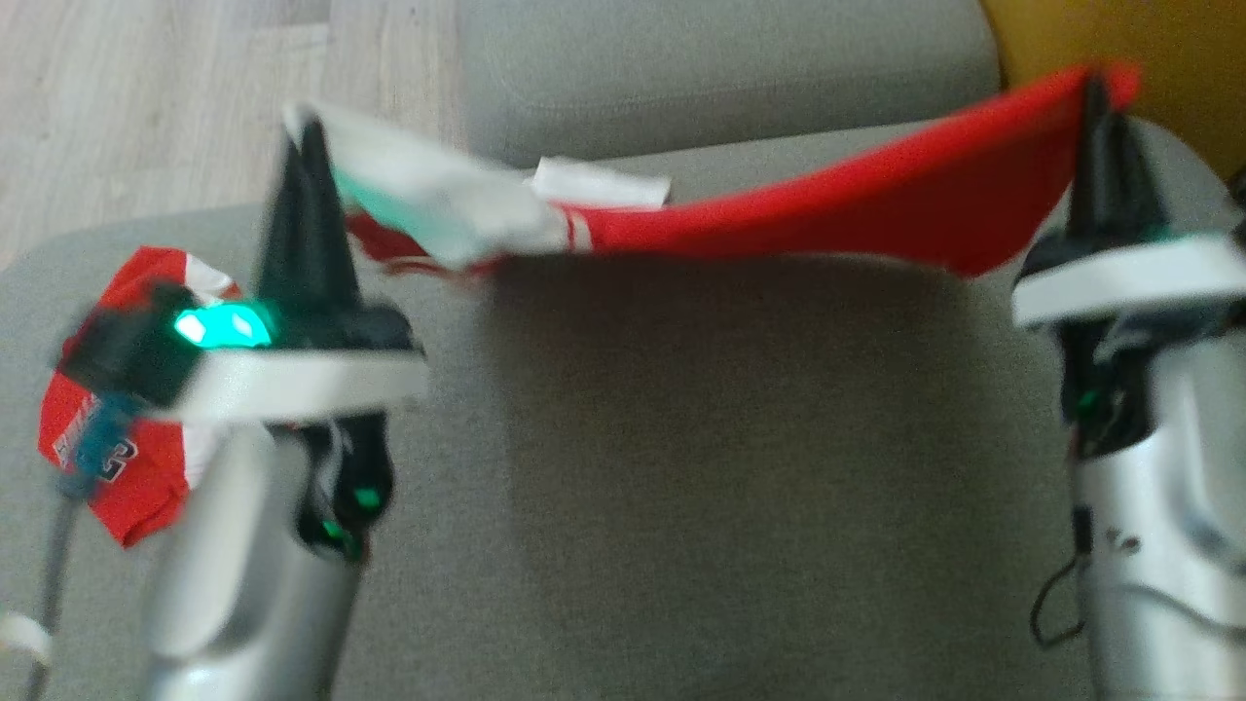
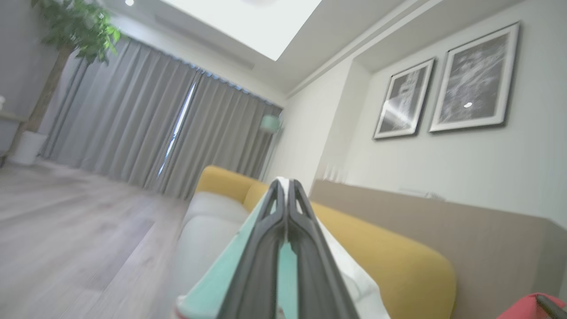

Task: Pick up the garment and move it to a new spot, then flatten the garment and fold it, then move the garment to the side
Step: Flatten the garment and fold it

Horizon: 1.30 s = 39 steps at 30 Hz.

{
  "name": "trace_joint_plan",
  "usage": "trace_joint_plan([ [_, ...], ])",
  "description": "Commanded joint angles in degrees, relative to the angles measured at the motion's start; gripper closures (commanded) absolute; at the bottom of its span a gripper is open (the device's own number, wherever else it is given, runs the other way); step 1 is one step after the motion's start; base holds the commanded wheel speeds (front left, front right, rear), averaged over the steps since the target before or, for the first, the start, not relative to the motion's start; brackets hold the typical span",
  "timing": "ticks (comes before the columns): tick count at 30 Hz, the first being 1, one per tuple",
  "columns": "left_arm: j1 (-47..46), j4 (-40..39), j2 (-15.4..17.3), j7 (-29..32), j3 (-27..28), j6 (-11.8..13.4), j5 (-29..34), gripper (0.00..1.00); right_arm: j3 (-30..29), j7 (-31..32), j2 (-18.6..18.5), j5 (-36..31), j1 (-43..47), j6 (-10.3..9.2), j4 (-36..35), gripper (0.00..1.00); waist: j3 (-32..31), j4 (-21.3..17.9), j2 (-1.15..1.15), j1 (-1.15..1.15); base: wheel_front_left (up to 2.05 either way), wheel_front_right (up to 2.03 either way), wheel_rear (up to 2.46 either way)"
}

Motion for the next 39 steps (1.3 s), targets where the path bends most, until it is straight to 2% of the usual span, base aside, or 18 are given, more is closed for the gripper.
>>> trace_joint_plan([
  [1, -4.42, -3.74, 1.75, 0.56, 2.93, 0.26, -0.43, 1.0, 1.34, 1.12, -0.17, -0.37, -3.38, -0.04, -4.06, 1.0, -0.91, 0.13, 0.0, 0.0, 0.0, 0.0, 0.0],
  [7, -12.13, -16.39, 3.7, 6.2, 5.78, 2.55, -1.85, 1.0, 2.5, 9.38, -1.12, -1.6, -5.45, -0.04, -18.26, 1.0, -2.42, 0.06, 0.0, 0.0, 0.0, 0.0, 0.0],
  [15, -15.31, -31.3, 6.05, 14.89, 8.8, 6.92, -4.22, 1.0, 1.32, 19.79, -0.54, -1.74, -2.67, -0.04, -35.74, 1.0, -2.65, -0.69, 0.0, 0.0, 0.0, 0.0, 0.0],
  [18, -16.38, -34.01, 7.33, 18.14, 9.36, 7.77, -5.06, 1.0, 0.15, 23.65, -0.24, -2.03, -1.86, -0.04, -40.46, 1.0, -1.89, -0.9, 0.0, 0.0, 0.0, 0.0, 0.0],
  [21, -18.1, -31.67, 8.91, 19.77, 9.76, 7.49, -4.99, 1.0, -0.6, 26.13, -0.14, -2.3, -2.25, -0.04, -41.44, 1.0, -0.52, -1.11, 0.0, 0.0, 0.0, 0.0, 0.0],
  [24, -20.17, -24.64, 10.45, 20.67, 9.7, 5.86, -5.42, 1.0, -0.47, 27.21, -0.12, -1.16, -4.19, -0.04, -37.34, 1.0, 2.0, -1.75, 0.0, 0.0, 0.0, 0.0, 0.0],
  [26, -22.14, -18.93, 10.87, 21.17, 9.75, 4.93, -6.26, 1.0, -0.03, 27.06, -0.11, -0.77, -7.23, -0.04, -32.67, 1.0, 4.73, -2.07, 0.0, 0.0, 0.0, 0.0, 0.0],
  [28, -25.68, -12.57, 12.35, 20.94, 9.2, 2.89, -5.45, 1.0, -0.19, 25.92, -0.11, -0.4, -11.87, -0.04, -26.4, 1.0, 7.92, -2.24, 0.0, 0.0, 0.0, 0.0, 0.0],
  [29, -30.45, -5.71, 13.02, 20.06, 8.96, 1.13, -5.02, 1.0, -0.17, 23.63, -0.11, -1.67, -17.91, -0.04, -19.38, 1.0, 11.24, -2.39, 0.0, 0.0, 0.0, 0.0, 0.0],
  [30, -33.43, -2.0, 13.27, 19.2, 8.95, 0.19, -4.72, 1.0, 0.0, 22.1, -0.1, -2.12, -21.24, -0.04, -15.63, 1.0, 12.74, -2.41, 0.0, 0.0, 0.0, 0.0, 0.0],
  [31, -33.43, -2.0, 13.27, 19.2, 8.95, 0.19, -4.72, 1.0, 0.0, 22.1, -0.1, -2.12, -21.24, -0.04, -15.63, 1.0, 12.74, -2.41, 0.0, 0.0, 0.0, 0.0, 0.0],
  [34, -42.75, 7.81, 13.3, 15.65, 8.62, -2.11, -3.31, 1.0, 0.31, 16.2, -0.15, -4.18, -31.71, -0.04, -4.63, 1.0, 16.41, -1.98, 0.0, 0.0, 0.0, 0.0, 0.0],
  [39, -55.49, 19.87, 11.92, 7.8, 8.79, -4.09, -1.55, 1.0, -0.72, 4.1, -1.8, -7.44, -46.33, -0.04, 10.88, 1.0, 19.88, -0.39, 0.0, 0.0, 0.0, 0.0, 0.0],
])
